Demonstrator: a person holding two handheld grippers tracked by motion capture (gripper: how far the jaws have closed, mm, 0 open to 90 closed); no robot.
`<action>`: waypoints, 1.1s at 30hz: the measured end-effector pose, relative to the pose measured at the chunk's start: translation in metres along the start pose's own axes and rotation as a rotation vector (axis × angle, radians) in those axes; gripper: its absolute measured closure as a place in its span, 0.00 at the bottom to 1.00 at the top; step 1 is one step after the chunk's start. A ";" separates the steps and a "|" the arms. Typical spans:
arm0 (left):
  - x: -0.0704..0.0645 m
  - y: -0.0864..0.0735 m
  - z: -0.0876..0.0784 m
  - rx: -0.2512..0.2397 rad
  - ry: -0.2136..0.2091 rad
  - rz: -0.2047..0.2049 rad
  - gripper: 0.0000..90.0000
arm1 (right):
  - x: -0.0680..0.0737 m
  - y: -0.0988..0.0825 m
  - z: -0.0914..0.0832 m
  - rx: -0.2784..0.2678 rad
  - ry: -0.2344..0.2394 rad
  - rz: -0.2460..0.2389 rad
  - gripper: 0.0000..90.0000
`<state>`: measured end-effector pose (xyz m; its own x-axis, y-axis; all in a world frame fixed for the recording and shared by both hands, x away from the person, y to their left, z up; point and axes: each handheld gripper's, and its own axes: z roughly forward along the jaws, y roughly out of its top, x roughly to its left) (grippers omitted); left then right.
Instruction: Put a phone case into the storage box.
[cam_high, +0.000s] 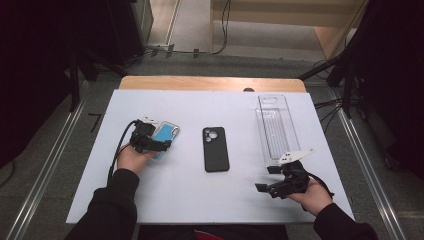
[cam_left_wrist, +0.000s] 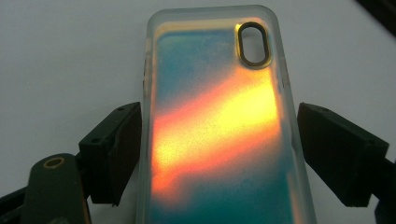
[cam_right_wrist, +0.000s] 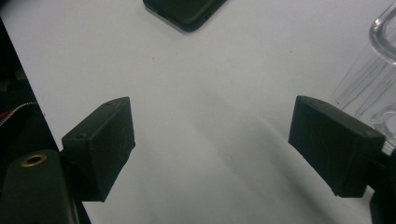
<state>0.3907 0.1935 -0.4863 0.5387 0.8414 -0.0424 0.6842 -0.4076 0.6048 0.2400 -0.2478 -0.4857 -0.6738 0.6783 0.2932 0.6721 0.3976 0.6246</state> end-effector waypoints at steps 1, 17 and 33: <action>0.001 0.001 -0.003 -0.002 -0.006 -0.001 0.19 | 0.000 0.000 0.000 0.000 0.000 0.000 0.14; -0.007 0.007 -0.027 -0.009 -0.142 -0.001 0.19 | 0.000 0.001 -0.001 -0.006 0.011 0.005 0.14; -0.027 0.003 -0.037 -0.003 -0.256 -0.014 0.19 | 0.003 0.002 -0.004 -0.016 0.021 0.003 0.17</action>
<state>0.3601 0.1826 -0.4541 0.6360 0.7299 -0.2505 0.6913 -0.3947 0.6052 0.2381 -0.2473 -0.4806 -0.6778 0.6666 0.3102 0.6696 0.3854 0.6349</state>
